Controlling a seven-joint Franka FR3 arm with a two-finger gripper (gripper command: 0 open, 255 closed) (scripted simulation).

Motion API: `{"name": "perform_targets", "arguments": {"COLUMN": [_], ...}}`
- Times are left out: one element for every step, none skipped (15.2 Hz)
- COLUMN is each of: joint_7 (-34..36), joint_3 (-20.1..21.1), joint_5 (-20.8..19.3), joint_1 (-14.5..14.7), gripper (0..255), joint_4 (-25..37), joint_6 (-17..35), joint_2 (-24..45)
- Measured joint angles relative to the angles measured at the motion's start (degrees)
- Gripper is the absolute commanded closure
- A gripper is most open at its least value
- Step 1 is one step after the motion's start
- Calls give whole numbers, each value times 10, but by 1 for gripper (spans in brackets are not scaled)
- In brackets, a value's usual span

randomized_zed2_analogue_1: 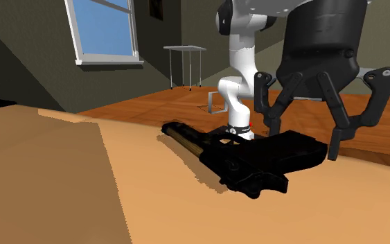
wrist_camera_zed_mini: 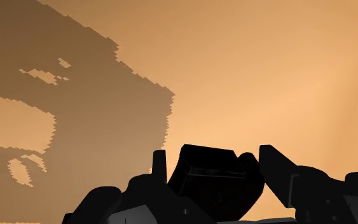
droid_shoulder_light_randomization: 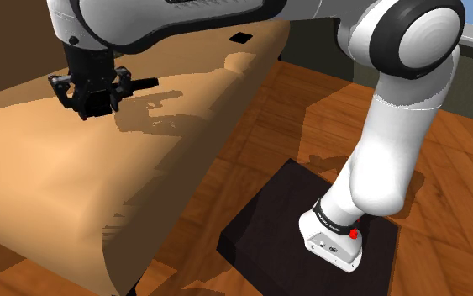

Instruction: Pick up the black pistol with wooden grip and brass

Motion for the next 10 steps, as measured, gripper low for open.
{"name": "perform_targets", "arguments": {"joint_7": [-1, -3, -2, -4, -4, -5, -5, -6, -7, -6], "joint_3": [0, 1, 1, 1, 2, 2, 2, 2, 2, 3], "joint_5": [1, 2, 2, 3, 3, 3, 4, 3, 3, 2], "joint_1": [0, -1, 1, 1, 2, 2, 3, 4, 5, 6], "gripper": [255, 255, 255, 255, 255, 255, 255, 255, 255, 255], "joint_4": [8, 11, 19, 25, 34, 43, 50, 60, 71, 76], "joint_6": [-8, -14, -21, -27, -36, -45, -51, -60, -70, -74], "joint_2": [-1, -3, -2, -3, -3, -2, -3, -1, 1, 2]}}
